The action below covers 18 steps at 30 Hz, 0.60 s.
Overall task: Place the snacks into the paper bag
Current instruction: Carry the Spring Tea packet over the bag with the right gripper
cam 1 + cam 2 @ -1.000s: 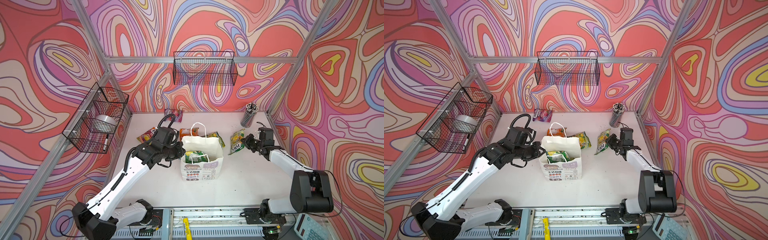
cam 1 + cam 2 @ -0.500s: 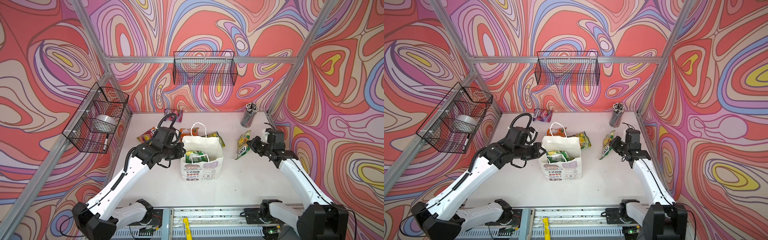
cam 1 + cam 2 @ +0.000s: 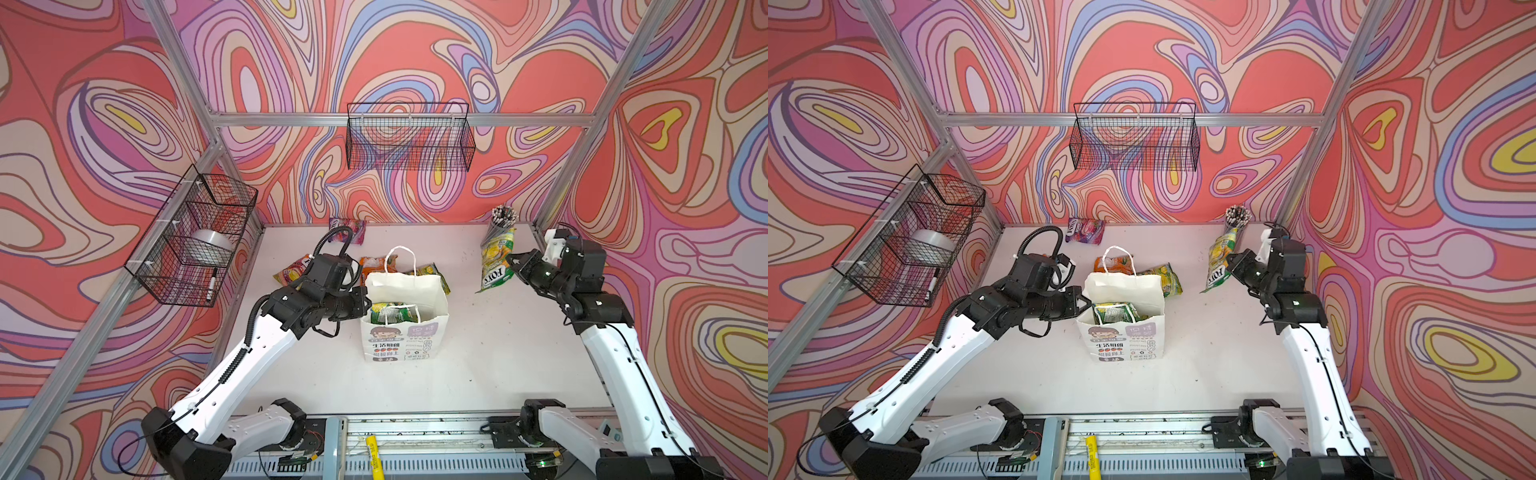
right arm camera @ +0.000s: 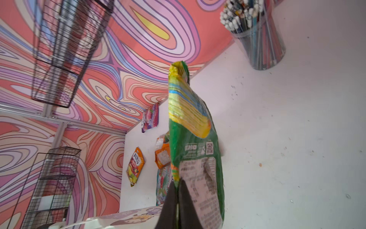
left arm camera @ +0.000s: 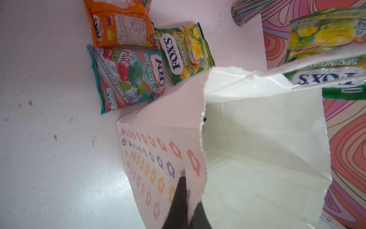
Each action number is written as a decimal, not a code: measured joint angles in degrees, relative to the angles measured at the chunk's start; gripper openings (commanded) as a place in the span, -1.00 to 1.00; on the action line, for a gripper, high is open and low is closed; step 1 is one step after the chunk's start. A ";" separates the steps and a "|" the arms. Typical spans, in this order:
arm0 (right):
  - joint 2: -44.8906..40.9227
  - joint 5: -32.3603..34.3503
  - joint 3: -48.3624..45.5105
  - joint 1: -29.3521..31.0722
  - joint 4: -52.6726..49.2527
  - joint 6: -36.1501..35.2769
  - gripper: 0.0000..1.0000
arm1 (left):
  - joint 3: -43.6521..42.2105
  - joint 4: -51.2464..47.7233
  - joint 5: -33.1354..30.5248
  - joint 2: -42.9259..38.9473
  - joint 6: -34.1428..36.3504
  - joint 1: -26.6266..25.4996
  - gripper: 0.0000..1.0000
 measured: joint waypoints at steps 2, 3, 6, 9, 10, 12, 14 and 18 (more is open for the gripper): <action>0.02 -1.27 1.99 0.09 0.98 0.74 -1.00 | 0.00 -0.02 -0.04 -0.02 -0.09 0.00 -1.00; 0.07 -1.95 3.04 0.26 1.64 1.22 -1.00 | 0.00 -0.02 -0.17 -0.02 -0.26 0.00 -1.00; 0.26 -3.19 5.77 1.60 3.28 2.47 -1.00 | 0.00 -0.31 -0.74 -0.02 -0.50 0.00 -1.00; 1.05 -4.09 8.92 4.37 5.27 3.43 -1.00 | 0.11 -0.66 -0.87 0.00 -0.90 0.00 -1.00; 1.44 -4.37 9.92 5.55 6.01 3.67 -1.00 | 0.22 -0.70 -0.90 0.02 -1.01 0.00 -1.00; 2.60 -4.90 12.09 8.26 7.34 4.09 -1.00 | 0.37 -0.87 -0.94 0.04 -1.16 0.00 -1.00; 3.96 -5.27 14.19 11.37 8.57 4.31 -1.00 | 0.55 -1.25 -1.20 0.07 -1.36 0.00 -1.00; 6.84 -5.95 17.55 17.16 10.03 4.39 -1.00 | 1.16 -2.21 -2.08 0.07 -1.60 0.00 -1.00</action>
